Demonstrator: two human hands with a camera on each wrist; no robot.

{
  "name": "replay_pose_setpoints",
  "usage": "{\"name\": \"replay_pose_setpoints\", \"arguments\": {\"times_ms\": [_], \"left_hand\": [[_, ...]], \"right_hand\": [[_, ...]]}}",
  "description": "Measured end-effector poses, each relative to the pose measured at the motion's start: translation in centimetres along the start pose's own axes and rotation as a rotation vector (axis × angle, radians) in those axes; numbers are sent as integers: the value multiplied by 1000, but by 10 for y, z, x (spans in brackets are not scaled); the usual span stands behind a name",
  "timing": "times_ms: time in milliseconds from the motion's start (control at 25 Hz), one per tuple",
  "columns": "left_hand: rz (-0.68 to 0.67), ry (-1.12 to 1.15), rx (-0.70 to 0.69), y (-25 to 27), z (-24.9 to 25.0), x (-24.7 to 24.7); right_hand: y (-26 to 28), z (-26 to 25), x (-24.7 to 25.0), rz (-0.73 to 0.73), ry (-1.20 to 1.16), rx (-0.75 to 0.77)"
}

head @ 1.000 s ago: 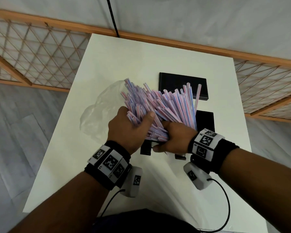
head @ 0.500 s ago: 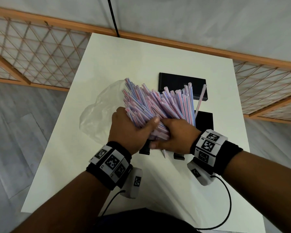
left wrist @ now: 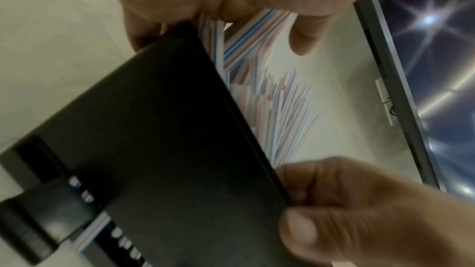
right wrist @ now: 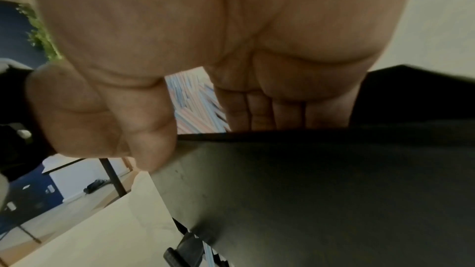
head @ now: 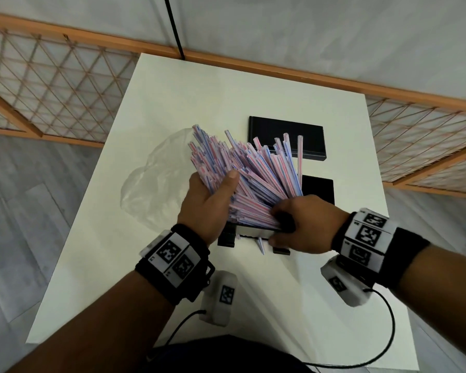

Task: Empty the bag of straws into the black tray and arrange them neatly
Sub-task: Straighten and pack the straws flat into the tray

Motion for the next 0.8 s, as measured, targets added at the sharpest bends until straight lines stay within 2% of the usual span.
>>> {"name": "replay_pose_setpoints", "arguments": {"times_ms": [80,200,280,360,480,600,720,800], "left_hand": [[-14,-37,37,2,-4,-4],[-38,-47,82,1,-8,-5],[-9,39,102,-2,-10,-3],[11,113,105,-3,-8,-2],[2,159,94,-3,-4,-5],[63,185,54,-1,4,0],[121,167,-7,3,14,7],[136,95,-35,3,20,10]], "right_hand": [[-13,-5,4,-42,10,-8],[-27,-10,4,-214,43,-22],[-33,-14,1,-319,93,-47],[-38,-18,-5,-365,107,-75],[-44,-18,-11,-332,83,-86],[-45,-20,-13,-241,-2,-40],[-48,-22,-19,-159,-91,17],[-48,-24,-22,-174,-183,15]]}}
Point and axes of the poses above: each hand's wrist, its own y-axis away from the middle knuckle, its own x-axis out of the back of the hand, z = x × y, the point moved 6 cm from there along -y, towards the middle knuckle, and after that the axes turned 1 degree about x, right-handed, at the moved point
